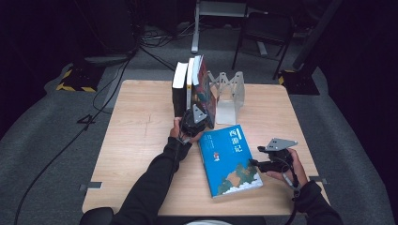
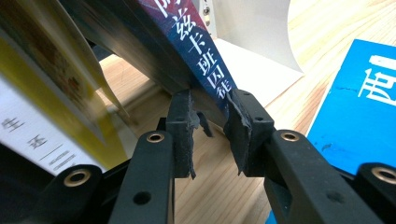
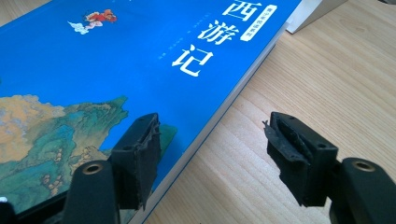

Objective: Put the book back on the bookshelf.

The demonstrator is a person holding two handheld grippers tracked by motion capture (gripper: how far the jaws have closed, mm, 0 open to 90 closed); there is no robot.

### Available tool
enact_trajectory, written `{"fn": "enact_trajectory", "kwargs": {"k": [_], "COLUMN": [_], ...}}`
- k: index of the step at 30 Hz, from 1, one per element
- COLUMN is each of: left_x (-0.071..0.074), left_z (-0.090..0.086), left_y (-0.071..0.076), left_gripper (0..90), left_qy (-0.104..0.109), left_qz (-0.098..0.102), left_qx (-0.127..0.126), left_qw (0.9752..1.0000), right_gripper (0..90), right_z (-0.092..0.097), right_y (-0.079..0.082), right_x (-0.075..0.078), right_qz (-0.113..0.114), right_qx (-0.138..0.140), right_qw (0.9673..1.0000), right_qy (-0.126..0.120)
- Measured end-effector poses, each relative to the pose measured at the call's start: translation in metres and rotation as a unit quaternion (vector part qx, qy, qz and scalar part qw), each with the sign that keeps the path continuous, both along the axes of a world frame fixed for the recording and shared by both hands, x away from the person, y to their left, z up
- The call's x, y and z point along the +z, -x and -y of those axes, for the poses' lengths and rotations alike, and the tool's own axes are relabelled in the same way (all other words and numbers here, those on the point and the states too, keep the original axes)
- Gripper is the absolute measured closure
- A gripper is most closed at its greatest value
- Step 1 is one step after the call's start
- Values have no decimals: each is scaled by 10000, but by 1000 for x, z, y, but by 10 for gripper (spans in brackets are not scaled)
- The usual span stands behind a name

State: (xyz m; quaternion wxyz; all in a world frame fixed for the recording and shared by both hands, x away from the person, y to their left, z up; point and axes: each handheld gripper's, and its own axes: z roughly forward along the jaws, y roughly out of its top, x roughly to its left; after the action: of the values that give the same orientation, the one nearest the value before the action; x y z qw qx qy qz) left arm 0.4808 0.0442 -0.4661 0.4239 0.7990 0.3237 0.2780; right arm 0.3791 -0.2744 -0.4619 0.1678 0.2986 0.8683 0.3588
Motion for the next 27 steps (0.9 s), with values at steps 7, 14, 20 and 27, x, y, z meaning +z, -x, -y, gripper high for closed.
{"fn": "enact_trajectory", "kwargs": {"k": [7,14,20,27], "left_x": [5,17,9,-3], "left_z": [-8,-28,-47,-64], "left_y": [9,44,76,107], "left_gripper": [525,407,382,355], "left_qy": [-5,-470,-542,-547], "left_qz": [-178,-193,-452,-889], "left_qx": [-35,-585,-996,-1397], "left_qw": [9998,9970,9925,9847], "right_gripper": [344,346,346,355], "right_z": [4,8,13,21], "right_y": [1,10,21,34], "right_x": [2,7,7,4], "right_qz": [11,43,-5,-153], "right_qx": [-43,15,89,259], "right_qw": [10000,9999,9998,9995], "right_qy": [-52,-138,-159,-124]}}
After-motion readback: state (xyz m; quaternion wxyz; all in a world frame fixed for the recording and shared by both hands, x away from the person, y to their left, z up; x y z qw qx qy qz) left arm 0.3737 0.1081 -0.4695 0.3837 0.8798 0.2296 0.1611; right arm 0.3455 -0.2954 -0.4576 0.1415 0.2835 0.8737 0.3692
